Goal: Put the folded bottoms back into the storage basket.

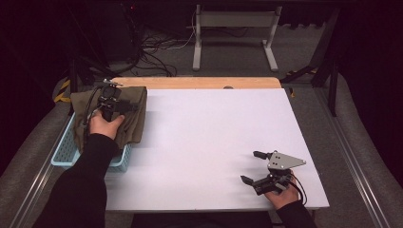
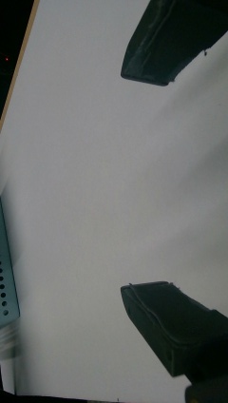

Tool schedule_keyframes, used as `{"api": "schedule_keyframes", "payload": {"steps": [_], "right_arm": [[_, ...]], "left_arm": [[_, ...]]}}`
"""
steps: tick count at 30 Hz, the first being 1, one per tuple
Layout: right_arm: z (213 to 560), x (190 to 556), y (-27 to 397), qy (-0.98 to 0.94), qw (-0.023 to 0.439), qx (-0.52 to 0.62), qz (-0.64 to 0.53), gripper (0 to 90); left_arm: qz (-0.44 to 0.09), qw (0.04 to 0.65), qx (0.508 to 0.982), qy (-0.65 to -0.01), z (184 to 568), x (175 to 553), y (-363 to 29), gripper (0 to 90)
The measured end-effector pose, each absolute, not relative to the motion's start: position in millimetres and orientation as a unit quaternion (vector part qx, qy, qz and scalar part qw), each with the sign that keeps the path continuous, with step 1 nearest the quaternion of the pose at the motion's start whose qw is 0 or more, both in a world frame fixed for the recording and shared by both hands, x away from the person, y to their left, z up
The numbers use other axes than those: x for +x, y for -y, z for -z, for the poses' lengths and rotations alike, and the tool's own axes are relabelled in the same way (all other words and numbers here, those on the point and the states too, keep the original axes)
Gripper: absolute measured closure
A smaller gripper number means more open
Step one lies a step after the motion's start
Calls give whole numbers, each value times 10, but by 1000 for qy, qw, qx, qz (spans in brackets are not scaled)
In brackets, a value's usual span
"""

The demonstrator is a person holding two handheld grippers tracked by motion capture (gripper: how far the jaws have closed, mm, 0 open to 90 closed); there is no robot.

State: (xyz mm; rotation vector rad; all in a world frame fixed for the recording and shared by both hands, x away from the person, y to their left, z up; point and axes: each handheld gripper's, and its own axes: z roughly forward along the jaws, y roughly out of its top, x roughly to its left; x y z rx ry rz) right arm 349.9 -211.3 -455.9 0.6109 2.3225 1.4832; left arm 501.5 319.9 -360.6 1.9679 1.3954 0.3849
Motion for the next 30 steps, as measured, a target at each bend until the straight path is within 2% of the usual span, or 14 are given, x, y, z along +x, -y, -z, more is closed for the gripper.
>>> {"api": "schedule_keyframes", "payload": {"steps": [3, 4, 8, 23, 30], "right_arm": [[4560, 3499, 2112, -813, 158, 214, -519, 13], [4560, 3499, 2112, -813, 158, 213, -519, 13], [4559, 3498, 2114, -813, 158, 213, -519, 13], [4561, 3501, 2110, -813, 155, 213, -519, 13], [4562, 3504, 2107, -813, 155, 214, -519, 13]], "left_arm": [[-156, 323, 760, -542, 3634, 5016, -3190, 638], [-151, 322, 759, -545, 3639, 5010, -3222, 778], [-145, 314, 754, -559, 3665, 5012, -3287, 848], [-81, 271, 772, -570, 3821, 4880, -3338, 861], [-80, 269, 774, -568, 3839, 4808, -3348, 857]]}}
